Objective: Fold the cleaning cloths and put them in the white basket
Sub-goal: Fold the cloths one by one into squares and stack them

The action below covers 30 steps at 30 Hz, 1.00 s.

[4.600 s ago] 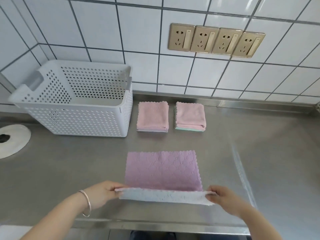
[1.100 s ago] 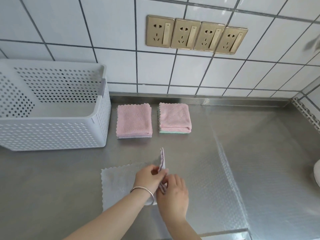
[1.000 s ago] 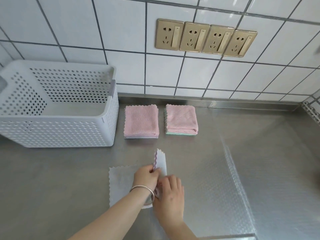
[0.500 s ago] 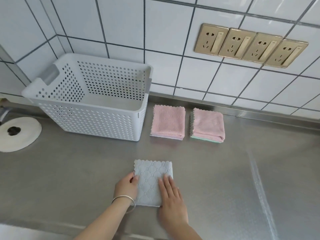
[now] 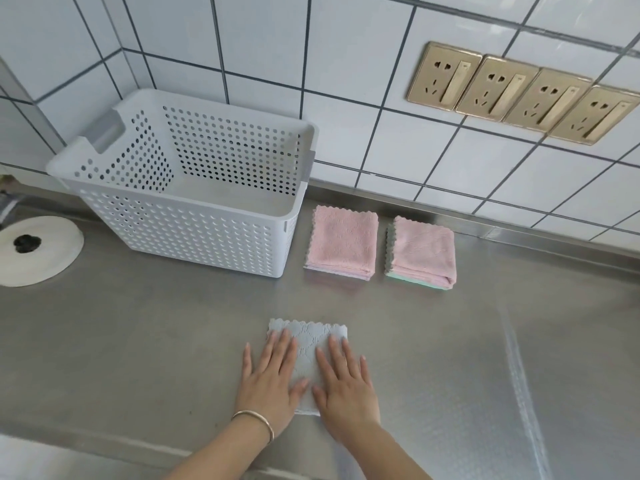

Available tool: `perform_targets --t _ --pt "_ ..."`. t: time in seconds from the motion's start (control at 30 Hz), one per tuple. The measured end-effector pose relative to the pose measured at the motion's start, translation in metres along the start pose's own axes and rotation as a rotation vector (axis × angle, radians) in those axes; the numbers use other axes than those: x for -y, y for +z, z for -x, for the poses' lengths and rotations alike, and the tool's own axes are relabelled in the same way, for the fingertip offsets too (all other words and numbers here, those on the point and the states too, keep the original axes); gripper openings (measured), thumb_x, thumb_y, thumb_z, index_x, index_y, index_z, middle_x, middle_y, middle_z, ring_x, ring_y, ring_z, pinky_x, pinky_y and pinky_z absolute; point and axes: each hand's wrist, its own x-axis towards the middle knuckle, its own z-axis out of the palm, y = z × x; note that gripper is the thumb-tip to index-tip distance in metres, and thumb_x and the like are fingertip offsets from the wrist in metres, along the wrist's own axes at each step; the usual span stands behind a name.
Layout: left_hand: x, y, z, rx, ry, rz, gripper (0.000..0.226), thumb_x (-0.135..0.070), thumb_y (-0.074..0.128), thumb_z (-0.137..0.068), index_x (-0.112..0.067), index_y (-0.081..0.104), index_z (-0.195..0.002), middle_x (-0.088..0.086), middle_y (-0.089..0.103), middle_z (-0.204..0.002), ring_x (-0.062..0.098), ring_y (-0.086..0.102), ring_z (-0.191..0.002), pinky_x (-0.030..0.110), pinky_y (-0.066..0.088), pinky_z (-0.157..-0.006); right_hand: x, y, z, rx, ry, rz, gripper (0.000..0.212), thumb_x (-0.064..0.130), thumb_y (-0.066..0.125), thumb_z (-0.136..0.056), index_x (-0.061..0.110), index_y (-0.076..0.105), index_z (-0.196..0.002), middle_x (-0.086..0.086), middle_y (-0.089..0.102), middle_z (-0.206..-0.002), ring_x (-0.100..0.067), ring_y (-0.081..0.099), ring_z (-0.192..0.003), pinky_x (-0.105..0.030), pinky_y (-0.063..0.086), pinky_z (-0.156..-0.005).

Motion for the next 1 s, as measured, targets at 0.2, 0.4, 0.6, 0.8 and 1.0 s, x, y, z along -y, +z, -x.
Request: perform_targets --t 0.2,0.4,0.6,0.8,1.0 --pt "0.001 -0.004 0.004 -0.133 -0.249 0.12 0.062 -0.055 0.046 -0.071 -0.014 0.056 -0.116 0.008 0.057 -0.125 0.025 0.043 -0.12 0.041 0.033 -0.096 0.006 -0.022 0.0 -0.033 0.2 -0.321 0.064 0.033 0.054 -0.069 0.024 0.04 -0.131 0.002 0.052 -0.129 -0.018 0.05 -0.116 -0.025 0.051 -0.087" --pt "-0.011 -0.019 -0.001 -0.007 -0.675 0.281 0.042 -0.05 0.069 -0.069 -0.015 0.066 -0.092 0.005 0.052 -0.118 0.029 0.044 -0.108 0.037 0.037 -0.088 0.01 -0.03 -0.006 0.151 0.669 -0.825 0.059 0.011 0.046 -0.08 0.022 0.03 -0.135 0.003 0.061 -0.104 -0.02 0.058 -0.089 -0.03 0.046 -0.068" --pt "-0.048 -0.056 -0.015 -0.019 -0.639 0.764 0.021 -0.031 0.062 -0.083 -0.017 0.051 -0.095 0.007 0.062 -0.105 0.026 0.057 -0.107 0.026 0.037 -0.073 -0.009 -0.053 -0.005 0.052 0.636 -1.025 0.056 0.009 0.05 -0.085 0.028 0.031 -0.134 0.008 0.057 -0.102 -0.009 0.058 -0.083 -0.024 0.049 -0.068" --pt "-0.119 -0.123 -0.113 -0.177 -0.324 0.975 0.036 -0.027 0.07 -0.077 -0.02 0.047 -0.104 -0.003 0.058 -0.096 0.017 0.058 -0.089 0.02 0.04 -0.068 -0.095 -0.129 -0.062 -0.352 0.652 -1.153 0.05 0.009 0.052 -0.088 0.028 0.035 -0.132 0.006 0.051 -0.093 -0.009 0.054 -0.073 -0.018 0.041 -0.061" --pt "-0.185 -0.119 -0.229 -0.105 -0.232 0.938 0.048 -0.029 0.067 -0.079 -0.016 0.043 -0.118 -0.009 0.052 -0.098 0.019 0.059 -0.093 0.022 0.041 -0.077 -0.188 -0.151 -0.135 -0.462 0.799 -1.127 0.053 0.016 0.053 -0.091 0.022 0.03 -0.139 0.0 0.049 -0.108 -0.019 0.055 -0.086 -0.024 0.04 -0.067"
